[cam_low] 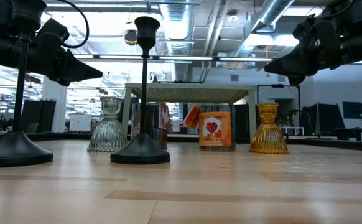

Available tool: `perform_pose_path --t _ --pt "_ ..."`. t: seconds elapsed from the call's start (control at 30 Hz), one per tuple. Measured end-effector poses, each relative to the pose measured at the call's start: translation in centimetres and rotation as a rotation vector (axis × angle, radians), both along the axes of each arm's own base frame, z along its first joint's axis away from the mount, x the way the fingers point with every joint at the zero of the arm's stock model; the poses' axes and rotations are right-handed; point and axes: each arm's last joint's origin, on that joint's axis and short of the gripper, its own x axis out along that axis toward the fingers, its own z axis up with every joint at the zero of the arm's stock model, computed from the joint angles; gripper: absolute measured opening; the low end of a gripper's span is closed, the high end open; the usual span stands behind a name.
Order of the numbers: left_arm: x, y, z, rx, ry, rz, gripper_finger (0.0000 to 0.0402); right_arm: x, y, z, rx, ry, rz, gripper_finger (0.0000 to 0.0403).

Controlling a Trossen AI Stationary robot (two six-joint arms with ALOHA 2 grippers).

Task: Pick & Place candle stick holders
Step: Put the right scented candle on the shelf

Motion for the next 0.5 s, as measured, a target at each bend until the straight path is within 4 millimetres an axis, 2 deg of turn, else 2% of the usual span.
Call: perform_pose_path --t 0.5 --pt "0.0 0.0 0.07 -0.182 -0.075 -0.01 0.0008 0.0 0.0 0.0 0.051 -0.008 -0.009 0.0"
